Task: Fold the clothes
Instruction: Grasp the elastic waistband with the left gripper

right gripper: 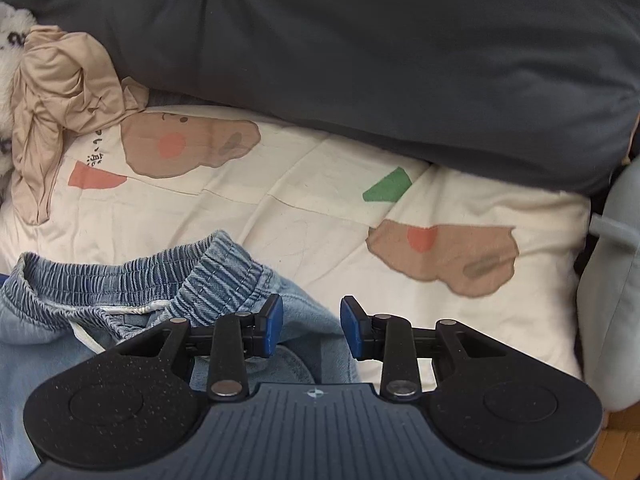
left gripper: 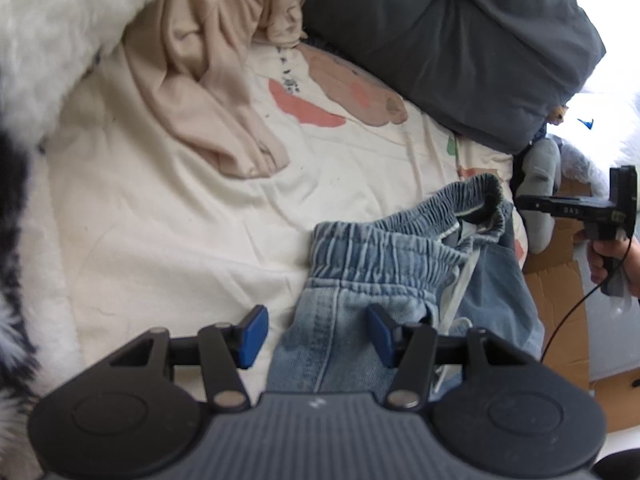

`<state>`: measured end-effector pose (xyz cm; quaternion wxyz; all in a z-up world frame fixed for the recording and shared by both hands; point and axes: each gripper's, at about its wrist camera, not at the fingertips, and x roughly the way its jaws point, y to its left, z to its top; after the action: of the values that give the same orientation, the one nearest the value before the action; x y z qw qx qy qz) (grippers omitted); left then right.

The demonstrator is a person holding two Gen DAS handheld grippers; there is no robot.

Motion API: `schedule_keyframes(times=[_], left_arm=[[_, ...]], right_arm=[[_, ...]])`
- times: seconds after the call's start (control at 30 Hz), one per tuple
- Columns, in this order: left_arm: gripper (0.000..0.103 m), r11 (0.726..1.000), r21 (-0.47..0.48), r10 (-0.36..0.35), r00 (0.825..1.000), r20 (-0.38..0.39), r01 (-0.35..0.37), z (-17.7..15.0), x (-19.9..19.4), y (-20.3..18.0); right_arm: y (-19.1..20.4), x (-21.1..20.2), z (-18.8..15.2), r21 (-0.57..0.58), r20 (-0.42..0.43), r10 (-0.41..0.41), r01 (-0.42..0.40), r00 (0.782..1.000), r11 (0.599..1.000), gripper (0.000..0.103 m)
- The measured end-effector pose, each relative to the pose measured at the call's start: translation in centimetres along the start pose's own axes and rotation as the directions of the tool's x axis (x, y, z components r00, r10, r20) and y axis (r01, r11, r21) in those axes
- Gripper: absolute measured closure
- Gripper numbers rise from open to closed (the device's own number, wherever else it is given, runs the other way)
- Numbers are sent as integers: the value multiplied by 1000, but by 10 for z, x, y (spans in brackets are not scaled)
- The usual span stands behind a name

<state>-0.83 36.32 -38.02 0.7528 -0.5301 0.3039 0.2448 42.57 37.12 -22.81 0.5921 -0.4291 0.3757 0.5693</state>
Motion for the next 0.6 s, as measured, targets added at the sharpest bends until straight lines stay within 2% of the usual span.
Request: schedule_keyframes(times=[0.1, 0.2, 0.27, 0.37, 0.47, 0.6], left_arm=[[47, 1000, 2, 3, 1000, -2, -3, 0, 5, 1], [53, 1000, 11, 6, 1000, -15, -6, 3, 11, 0], [69, 1000, 29, 4, 1000, -29, -3, 3, 14, -3], [83, 999, 33, 6, 999, -33, -5, 4, 14, -3], [88, 998, 48, 29, 1000, -4, -29, 4, 8, -5], [89, 997, 51, 52, 998, 28, -54, 5, -1, -6]], right_arm=[[-1, 0, 5, -24, -13, 0, -1, 1000, 1000, 64], [-3, 3, 9, -46, -32, 5, -6, 999, 999, 64], [-2, 9, 11, -66, -48, 13, -16, 999, 998, 63], [4, 20, 16, -121, -73, 28, -37, 997, 992, 63], [9, 31, 22, -177, -99, 29, -46, 995, 983, 63], [14, 45, 28, -260, -147, 31, -68, 989, 963, 63]])
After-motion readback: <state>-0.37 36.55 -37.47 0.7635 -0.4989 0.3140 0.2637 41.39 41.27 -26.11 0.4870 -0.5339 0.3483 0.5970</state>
